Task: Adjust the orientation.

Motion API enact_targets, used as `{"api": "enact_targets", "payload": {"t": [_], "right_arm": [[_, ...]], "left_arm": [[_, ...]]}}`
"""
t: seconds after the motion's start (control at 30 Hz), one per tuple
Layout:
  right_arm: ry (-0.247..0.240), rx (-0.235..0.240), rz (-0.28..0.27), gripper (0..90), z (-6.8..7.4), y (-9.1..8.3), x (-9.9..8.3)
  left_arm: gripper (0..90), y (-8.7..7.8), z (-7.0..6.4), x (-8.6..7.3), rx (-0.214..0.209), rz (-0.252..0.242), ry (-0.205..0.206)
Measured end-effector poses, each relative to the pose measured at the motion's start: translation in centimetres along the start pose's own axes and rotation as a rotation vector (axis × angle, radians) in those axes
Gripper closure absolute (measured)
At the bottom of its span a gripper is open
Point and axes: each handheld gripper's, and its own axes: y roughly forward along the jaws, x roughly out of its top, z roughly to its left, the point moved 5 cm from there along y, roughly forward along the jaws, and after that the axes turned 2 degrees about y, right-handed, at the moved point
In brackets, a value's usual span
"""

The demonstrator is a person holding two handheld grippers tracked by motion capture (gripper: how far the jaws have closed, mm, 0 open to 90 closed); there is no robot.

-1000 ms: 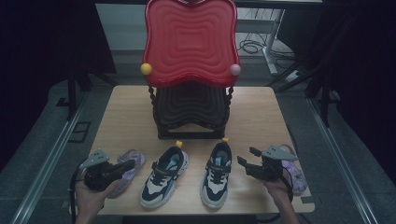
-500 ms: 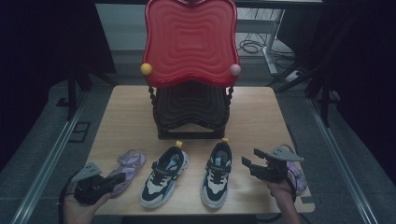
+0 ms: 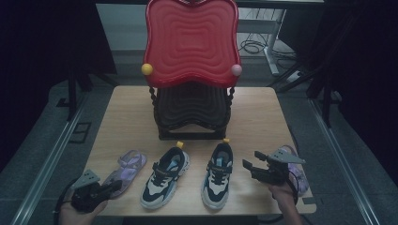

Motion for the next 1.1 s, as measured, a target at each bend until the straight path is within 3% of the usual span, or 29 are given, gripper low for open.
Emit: {"api": "enact_targets", "payload": {"t": [0.27, 0.7, 0.93, 1.1], "right_arm": [[0.005, -0.002, -0.002, 33.2, -0.1, -0.1, -0.1], [0.010, -0.008, 0.002, 33.2, -0.3, -0.2, -0.3], [0.011, -0.011, 0.006, 33.2, -0.3, -0.2, -0.4], [0.013, -0.011, -0.001, 33.2, -0.5, -0.4, -0.3]], "left_arm": [[90.0, 0.6, 0.0, -1.1, 0.042, 0.058, 0.014], [90.0, 0.8, 1.1, -2.4, 0.093, 0.090, -0.021], [90.0, 0.8, 1.3, -2.7, 0.110, 0.103, -0.020], [90.0, 0.8, 1.8, -3.1, 0.161, 0.125, -0.023]]}}
